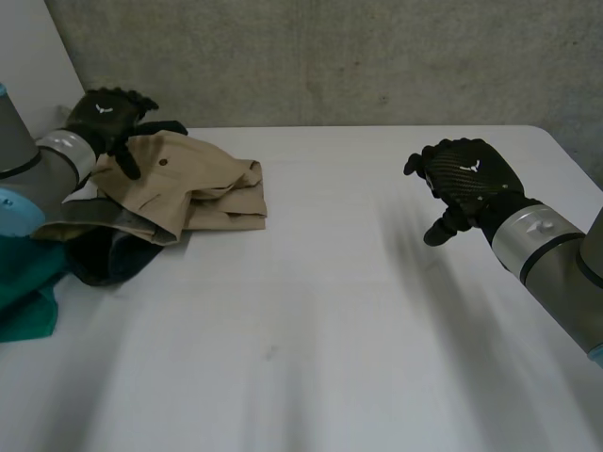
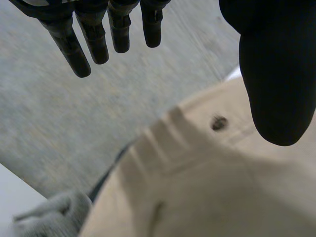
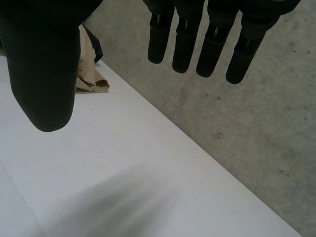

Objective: Fold the laundry.

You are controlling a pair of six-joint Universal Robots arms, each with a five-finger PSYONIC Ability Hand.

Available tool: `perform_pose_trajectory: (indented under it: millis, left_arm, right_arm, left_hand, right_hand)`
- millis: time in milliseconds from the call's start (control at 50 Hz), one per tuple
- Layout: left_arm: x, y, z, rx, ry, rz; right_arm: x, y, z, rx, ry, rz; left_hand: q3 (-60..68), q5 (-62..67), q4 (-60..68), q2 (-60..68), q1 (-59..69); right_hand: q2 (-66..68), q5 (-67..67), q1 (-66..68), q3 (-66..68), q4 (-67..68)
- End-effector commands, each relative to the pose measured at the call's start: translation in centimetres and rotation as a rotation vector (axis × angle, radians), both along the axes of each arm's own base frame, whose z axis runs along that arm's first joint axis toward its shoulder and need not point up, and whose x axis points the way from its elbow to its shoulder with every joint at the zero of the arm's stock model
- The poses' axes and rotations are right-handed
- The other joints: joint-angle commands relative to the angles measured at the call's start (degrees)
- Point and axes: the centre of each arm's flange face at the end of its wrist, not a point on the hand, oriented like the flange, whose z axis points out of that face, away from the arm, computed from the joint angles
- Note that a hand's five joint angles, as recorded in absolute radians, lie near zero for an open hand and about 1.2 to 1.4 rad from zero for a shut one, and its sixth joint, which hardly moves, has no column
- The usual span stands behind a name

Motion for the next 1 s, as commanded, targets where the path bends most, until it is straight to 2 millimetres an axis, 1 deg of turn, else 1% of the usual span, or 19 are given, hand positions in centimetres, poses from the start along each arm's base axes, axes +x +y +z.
perform_pose_trajectory:
  millis: [20, 140, 220, 260, 300, 380, 440, 460, 520, 540, 600, 620, 680, 700, 760, 860, 920, 980, 1000]
  left_arm:
    - [0.0, 0.7, -3.5, 0.105, -0.145, -0.03]
    - [0.2, -0.2, -5.8, 0.117, -0.185, -0.028]
    - [0.0, -0.7, -6.9, 0.119, -0.19, -0.029]
    - [-0.1, -0.8, -6.8, 0.104, -0.202, -0.025]
    - [-0.4, -0.7, -6.0, 0.08, -0.211, -0.018]
    - [-1.1, 0.2, -1.4, -0.001, -0.179, 0.041]
    - [-2.7, 2.1, 3.6, -0.093, -0.063, 0.037]
    - [-3.8, 3.5, 6.0, -0.136, 0.005, 0.012]
    - [-5.7, 6.2, 9.1, -0.176, 0.101, -0.045]
    - [-6.9, 8.1, 10.5, -0.183, 0.145, -0.087]
    - [-8.6, 11.2, 11.8, -0.168, 0.208, -0.151]
    - [-9.8, 13.2, 12.1, -0.147, 0.24, -0.195]
    - [-11.5, 16.2, 11.6, -0.091, 0.277, -0.257]
    - [-12.7, 17.9, 10.7, -0.046, 0.295, -0.297]
    - [-14.4, 20.3, 8.8, 0.019, 0.306, -0.349]
    - [-17.7, 23.3, 1.2, 0.186, 0.213, -0.365]
    - [-18.0, 24.5, -1.5, 0.285, 0.144, -0.336]
    - [-17.9, 26.2, -1.8, 0.369, 0.096, -0.352]
    - [-17.7, 26.6, -0.9, 0.381, 0.098, -0.371]
  right_arm:
    - [0.0, 0.2, -0.3, 0.021, 0.01, 0.011]
    - [0.1, 0.4, -0.5, 0.026, 0.016, 0.017]
    - [0.0, 0.2, -0.8, 0.032, 0.02, 0.01]
    - [-0.1, 0.0, -0.9, 0.033, 0.025, 0.003]
    - [-0.2, -0.1, -0.9, 0.03, 0.028, 0.001]
    - [-0.7, -0.5, -0.7, 0.023, 0.029, -0.014]
    - [-1.2, -1.0, -0.4, 0.014, 0.021, -0.031]
    - [-1.3, -1.1, -0.4, 0.012, 0.019, -0.037]
    - [-1.8, -1.6, 0.2, 0.0, 0.009, -0.061]
    - [-2.3, -2.0, 0.5, -0.003, -0.001, -0.079]
    - [-2.9, -2.5, 0.9, -0.006, -0.018, -0.102]
    - [-3.4, -2.8, 1.3, -0.012, -0.033, -0.117]
    - [-4.1, -3.2, 1.8, -0.02, -0.051, -0.141]
    - [-4.5, -3.5, 2.1, -0.025, -0.061, -0.156]
    - [-4.9, -3.7, 2.4, -0.032, -0.074, -0.166]
    - [-5.2, -4.1, 2.3, -0.024, -0.075, -0.177]
    - [-5.2, -4.2, 1.9, -0.012, -0.067, -0.182]
    - [-5.2, -4.2, 1.6, -0.006, -0.058, -0.18]
    - [-5.2, -4.2, 1.4, -0.002, -0.053, -0.179]
  left_hand:
    - [-1.99, -2.9, -1.57, -1.65, -1.19]
    - [3.9, 2.99, 4.32, 4.25, 4.7]
    - [25.57, 24.67, 26.0, 25.92, 26.37]
    - [56.3, 55.4, 56.73, 56.65, 57.1]
    - [67.99, 67.09, 68.42, 68.34, 68.79]
    - [68.01, 67.1, 68.43, 68.35, 68.81]
    - [68.01, 67.1, 68.43, 68.35, 68.81]
    - [68.01, 67.1, 68.43, 68.35, 68.81]
    - [68.01, 67.1, 68.43, 68.35, 68.81]
    - [68.01, 67.1, 68.43, 68.35, 68.81]
    - [68.01, 67.1, 68.43, 68.35, 68.81]
    - [68.01, 67.1, 68.43, 68.35, 68.81]
    - [68.01, 67.1, 68.43, 68.35, 68.81]
    - [68.01, 67.1, 68.43, 68.35, 68.81]
    - [68.01, 67.1, 68.43, 68.35, 68.81]
    - [68.01, 67.1, 68.43, 68.35, 68.81]
    - [68.01, 67.1, 68.43, 68.35, 68.81]
    - [46.43, 45.52, 46.85, 46.78, 47.23]
    - [21.85, 20.94, 22.27, 22.19, 22.65]
  right_hand:
    - [1.57, 3.15, 1.86, 1.93, 2.05]
    - [1.57, 3.15, 1.86, 1.93, 2.05]
    - [1.57, 3.15, 1.86, 1.93, 2.05]
    - [1.57, 3.15, 1.86, 1.93, 2.05]
    - [1.57, 3.15, 1.86, 1.93, 2.05]
    - [1.57, 3.15, 1.86, 1.93, 2.05]
    - [1.57, 3.15, 1.86, 1.93, 2.05]
    - [1.57, 3.15, 1.86, 1.93, 2.05]
    - [1.4, 2.98, 1.69, 1.76, 1.88]
    - [0.73, 2.32, 1.02, 1.1, 1.22]
    - [-0.78, 0.8, -0.5, -0.42, -0.3]
    - [-0.95, 0.63, -0.66, -0.59, -0.47]
    - [-1.46, 0.12, -1.17, -1.1, -0.98]
    - [-1.46, 0.12, -1.17, -1.1, -0.98]
    - [-1.46, 0.12, -1.17, -1.1, -0.98]
    - [-1.79, -0.21, -1.5, -1.43, -1.31]
    - [-2.13, -0.55, -1.84, -1.77, -1.65]
    - [-3.81, -2.23, -3.52, -3.45, -3.33]
    - [-5.31, -3.73, -5.02, -4.95, -4.83]
